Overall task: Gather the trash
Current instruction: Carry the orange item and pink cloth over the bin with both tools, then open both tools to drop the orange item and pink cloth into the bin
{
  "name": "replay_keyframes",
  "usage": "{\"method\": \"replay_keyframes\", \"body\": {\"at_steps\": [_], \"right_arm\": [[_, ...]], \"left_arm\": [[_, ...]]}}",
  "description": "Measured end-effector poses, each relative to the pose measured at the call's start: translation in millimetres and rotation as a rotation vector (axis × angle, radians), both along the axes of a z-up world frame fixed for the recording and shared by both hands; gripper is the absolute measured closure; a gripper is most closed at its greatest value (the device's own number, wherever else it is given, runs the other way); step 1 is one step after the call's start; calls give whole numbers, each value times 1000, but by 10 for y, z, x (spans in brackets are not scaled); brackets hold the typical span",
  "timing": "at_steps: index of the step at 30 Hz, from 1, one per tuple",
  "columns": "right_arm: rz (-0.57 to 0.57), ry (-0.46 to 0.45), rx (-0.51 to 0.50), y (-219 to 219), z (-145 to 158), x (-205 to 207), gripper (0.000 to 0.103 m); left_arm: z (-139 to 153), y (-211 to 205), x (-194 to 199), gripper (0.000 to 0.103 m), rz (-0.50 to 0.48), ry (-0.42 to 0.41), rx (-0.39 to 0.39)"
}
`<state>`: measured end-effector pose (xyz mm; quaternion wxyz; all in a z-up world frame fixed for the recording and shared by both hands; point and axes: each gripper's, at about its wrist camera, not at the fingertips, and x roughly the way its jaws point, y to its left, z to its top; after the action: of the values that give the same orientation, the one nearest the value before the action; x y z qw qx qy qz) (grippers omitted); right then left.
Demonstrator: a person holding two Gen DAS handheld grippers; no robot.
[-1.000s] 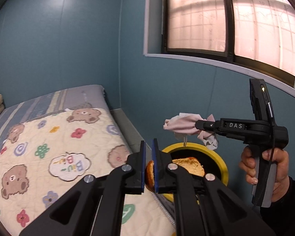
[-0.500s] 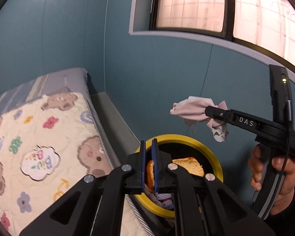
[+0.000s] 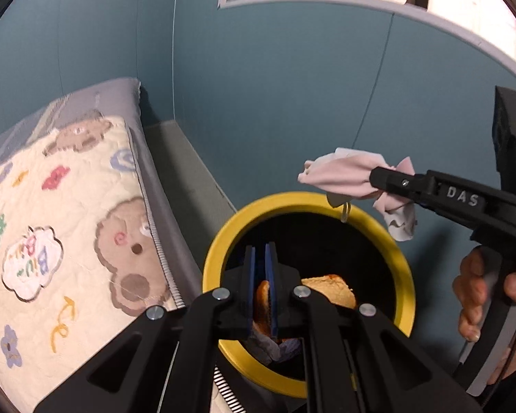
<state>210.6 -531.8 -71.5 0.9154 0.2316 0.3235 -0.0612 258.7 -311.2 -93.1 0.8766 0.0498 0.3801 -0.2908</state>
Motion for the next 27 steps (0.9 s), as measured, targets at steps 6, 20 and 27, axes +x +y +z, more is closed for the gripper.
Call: {"method": "replay_keyframes", "body": {"at_steps": [6,20,27], "right_arm": [[6,63,40,-50,-282,83,83],[-4,143,75,-94,-608,253,73],[-15,144,84,-82,-611,257,69]], "left_arm": [[-270,-107,133,97,-14,52,26],[-493,-146,183,69,-30,136,12],[-420,-23,138,61,-17,141,-9]]}}
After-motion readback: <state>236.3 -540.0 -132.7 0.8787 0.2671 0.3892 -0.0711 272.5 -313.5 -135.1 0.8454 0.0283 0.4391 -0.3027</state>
